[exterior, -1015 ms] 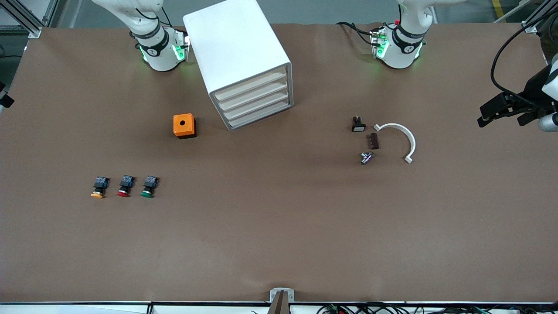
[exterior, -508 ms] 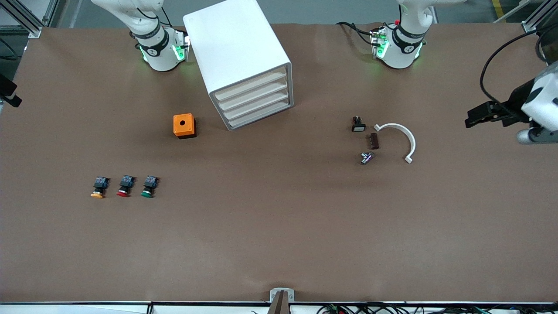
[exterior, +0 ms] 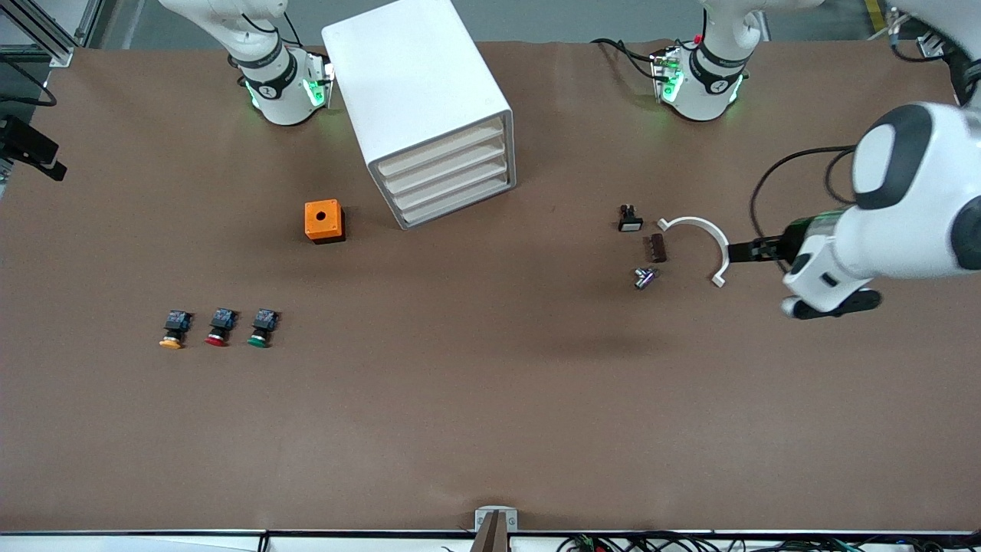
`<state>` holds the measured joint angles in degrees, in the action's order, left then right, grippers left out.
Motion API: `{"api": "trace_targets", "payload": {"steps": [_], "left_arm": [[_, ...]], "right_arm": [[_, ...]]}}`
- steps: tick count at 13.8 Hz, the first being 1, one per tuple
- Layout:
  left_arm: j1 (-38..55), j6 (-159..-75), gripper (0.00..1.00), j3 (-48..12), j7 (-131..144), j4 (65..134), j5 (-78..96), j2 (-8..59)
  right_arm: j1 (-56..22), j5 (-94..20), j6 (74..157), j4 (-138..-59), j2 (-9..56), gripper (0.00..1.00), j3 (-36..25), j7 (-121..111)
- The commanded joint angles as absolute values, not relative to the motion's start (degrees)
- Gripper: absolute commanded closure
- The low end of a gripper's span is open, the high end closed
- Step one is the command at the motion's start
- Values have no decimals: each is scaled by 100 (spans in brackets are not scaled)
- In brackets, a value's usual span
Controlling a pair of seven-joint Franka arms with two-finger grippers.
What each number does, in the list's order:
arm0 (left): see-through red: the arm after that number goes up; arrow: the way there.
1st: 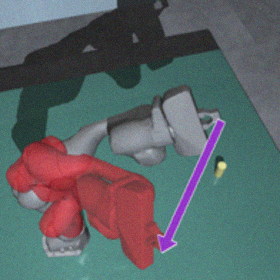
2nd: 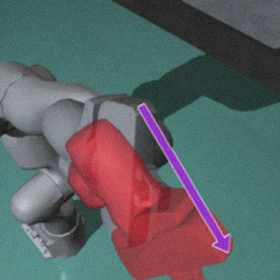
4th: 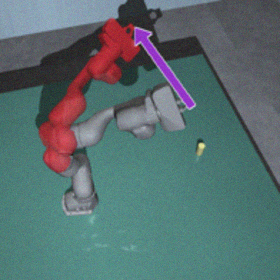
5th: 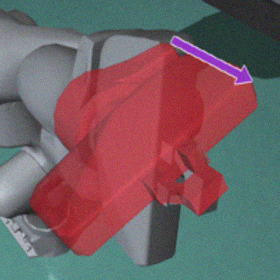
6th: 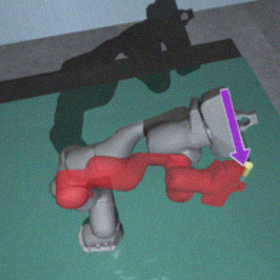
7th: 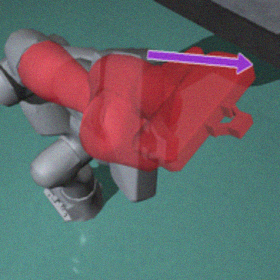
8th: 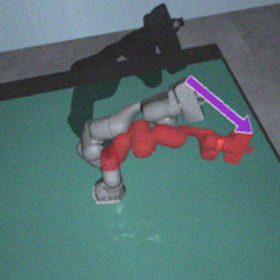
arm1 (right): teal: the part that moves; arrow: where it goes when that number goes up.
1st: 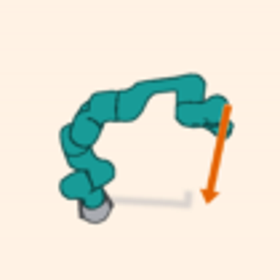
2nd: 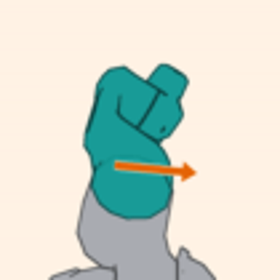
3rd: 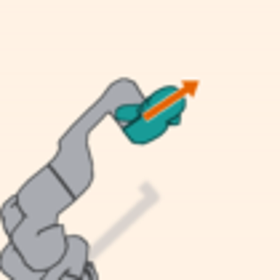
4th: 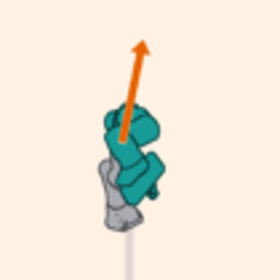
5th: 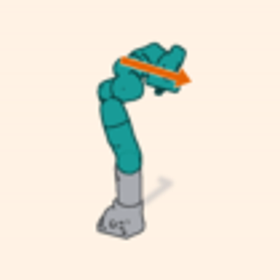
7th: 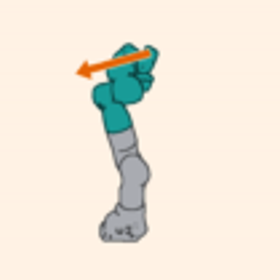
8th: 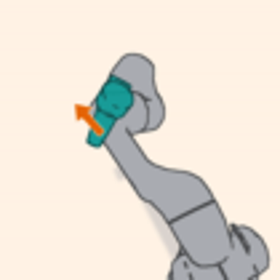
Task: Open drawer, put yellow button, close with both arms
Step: 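Move the left gripper toward the white drawer unit's drawer front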
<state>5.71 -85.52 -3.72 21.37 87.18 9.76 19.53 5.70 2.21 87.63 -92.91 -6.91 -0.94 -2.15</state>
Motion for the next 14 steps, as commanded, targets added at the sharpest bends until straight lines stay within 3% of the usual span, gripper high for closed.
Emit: {"api": "trace_targets", "payload": {"steps": [1, 14], "left_arm": [[737, -8464, 0, -360, 3221, 8534, 1754, 2328], [2196, -8281, 0, -369, 9788, 7875, 4543, 3857]], "right_arm": [[711, -244, 8771, -9299, -703, 0, -140, -229], [984, 35, 8886, -9378, -606, 0, -141, -614]]}}
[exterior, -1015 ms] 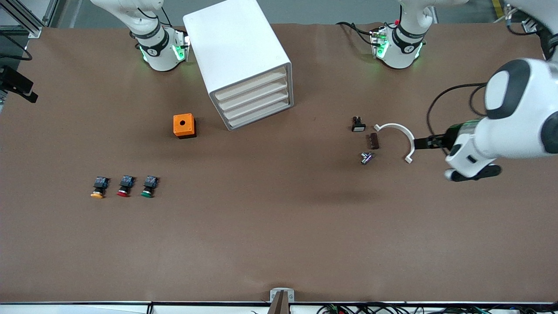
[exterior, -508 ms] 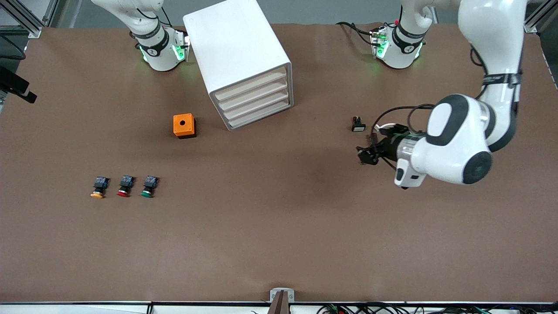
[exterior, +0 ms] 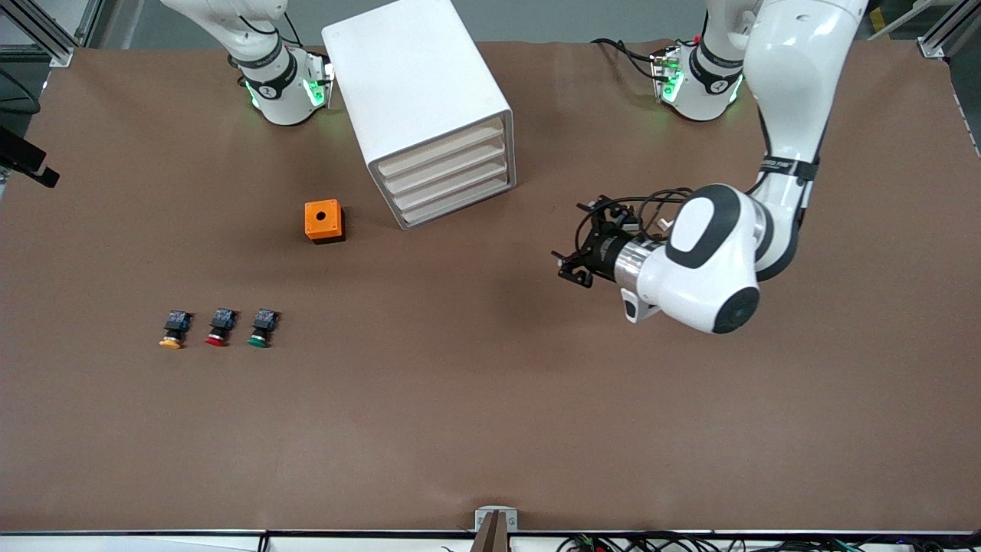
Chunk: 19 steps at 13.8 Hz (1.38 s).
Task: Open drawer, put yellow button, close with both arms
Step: 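Grasp the drawer front with the left gripper and pull outward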
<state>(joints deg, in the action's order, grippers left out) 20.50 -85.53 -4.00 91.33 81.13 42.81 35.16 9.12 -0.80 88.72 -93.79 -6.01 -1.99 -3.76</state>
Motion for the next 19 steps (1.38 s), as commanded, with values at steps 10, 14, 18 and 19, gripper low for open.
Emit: {"api": "trace_targets", "payload": {"steps": [10, 14, 18, 19], "left_arm": [[3172, -7374, 0, -369, 11899, 7884, 6020, 4596], [3366, -7322, 44, -378, 12110, 7893, 6073, 4772], [3480, -6927, 49, -509, 12418, 7919, 6223, 4772], [3489, -6900, 49, -588, 12471, 7919, 6223, 4772]], "right_arm": [[1020, -44, 8860, -9246, -457, 0, -141, -633], [967, 18, 8868, -9281, -378, 0, -106, -624], [985, -18, 8842, -9255, 26, 0, -106, -650], [1002, -35, 8911, -9246, 70, 0, -114, -633]]}}
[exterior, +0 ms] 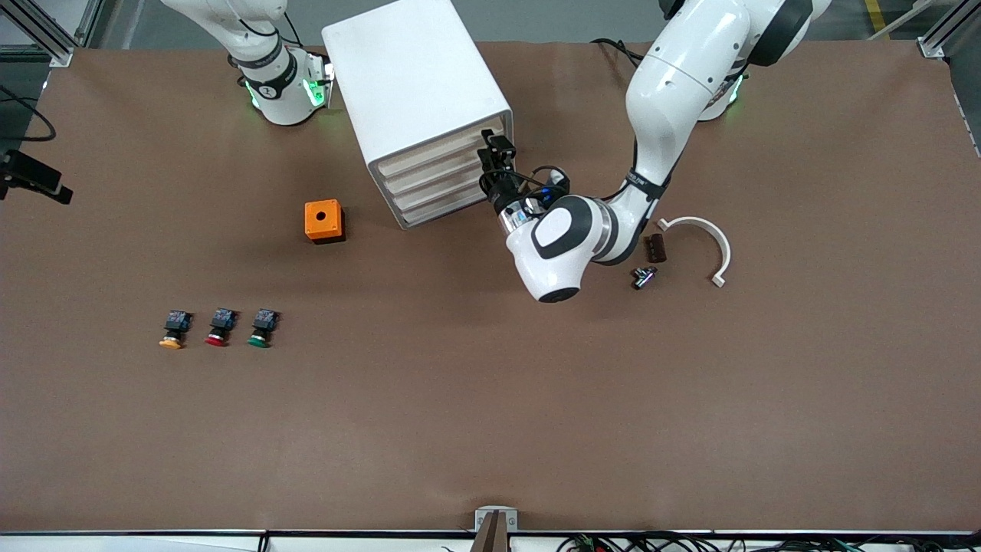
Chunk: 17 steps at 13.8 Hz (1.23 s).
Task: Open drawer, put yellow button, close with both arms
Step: 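Grasp the drawer front with the left gripper and pull outward, then pull the drawer open with the left gripper while the right gripper grasps the yellow button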
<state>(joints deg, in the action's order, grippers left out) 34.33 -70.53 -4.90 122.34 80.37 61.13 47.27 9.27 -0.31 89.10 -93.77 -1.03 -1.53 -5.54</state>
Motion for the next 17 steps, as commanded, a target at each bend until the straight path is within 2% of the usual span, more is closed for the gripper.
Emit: {"api": "trace_targets", "payload": {"steps": [1, 3, 6, 8, 10, 12, 17], "left_arm": [[3489, -6899, 51, -641, 12506, 7919, 6223, 4772], [3550, -6891, 51, -642, 12568, 7910, 6223, 4816], [3559, -6899, 51, -633, 12735, 7910, 6188, 5009], [3594, -6899, 61, -633, 12771, 7910, 6196, 5027], [3630, -6899, 78, -642, 12779, 7910, 6223, 5027], [3630, -6891, 88, -642, 12779, 7910, 6223, 5027], [3525, -6899, 90, -624, 12770, 7910, 6214, 5045]], "right_arm": [[1028, -53, 8938, -9246, 253, 0, -114, -633], [1116, 61, 9462, -9141, 796, 0, -149, -659], [1345, 70, 10078, -9254, 1185, 0, -149, -879], [1353, 70, 10815, -9814, 1195, 0, -149, -809], [1494, 62, 11877, -10596, 1187, 0, -149, -800], [1503, 27, 12792, -11151, 1248, 0, -149, -782], [1494, 9, 13823, -11347, 2072, 0, -149, -308]]}}
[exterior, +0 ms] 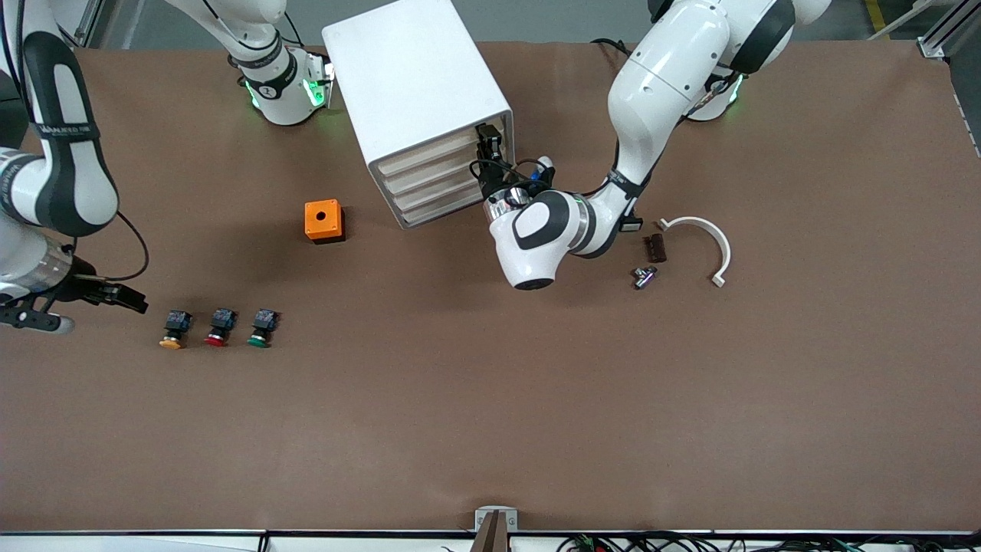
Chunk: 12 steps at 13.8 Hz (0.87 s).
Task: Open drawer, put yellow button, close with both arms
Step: 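Pull the drawer open with the left gripper while the right gripper grasps the yellow button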
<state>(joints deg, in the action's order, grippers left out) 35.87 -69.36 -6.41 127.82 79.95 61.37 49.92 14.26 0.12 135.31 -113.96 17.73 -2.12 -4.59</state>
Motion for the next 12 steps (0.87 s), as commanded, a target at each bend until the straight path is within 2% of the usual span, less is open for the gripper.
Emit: {"api": "trace_targets", "payload": {"steps": [1, 5, 12], "left_arm": [[3455, -6891, 90, -615, 12771, 7910, 6214, 5054], [3147, -6934, 90, -589, 12727, 7884, 6214, 5080], [2620, -6996, 86, -316, 12691, 7726, 6179, 5089]], "right_arm": [[1503, 9, 14095, -11347, 2240, 0, -149, -308], [1503, 9, 14756, -11312, 2776, 0, -149, -316], [1485, 9, 14774, -11469, 3059, 0, -141, -308]]}}
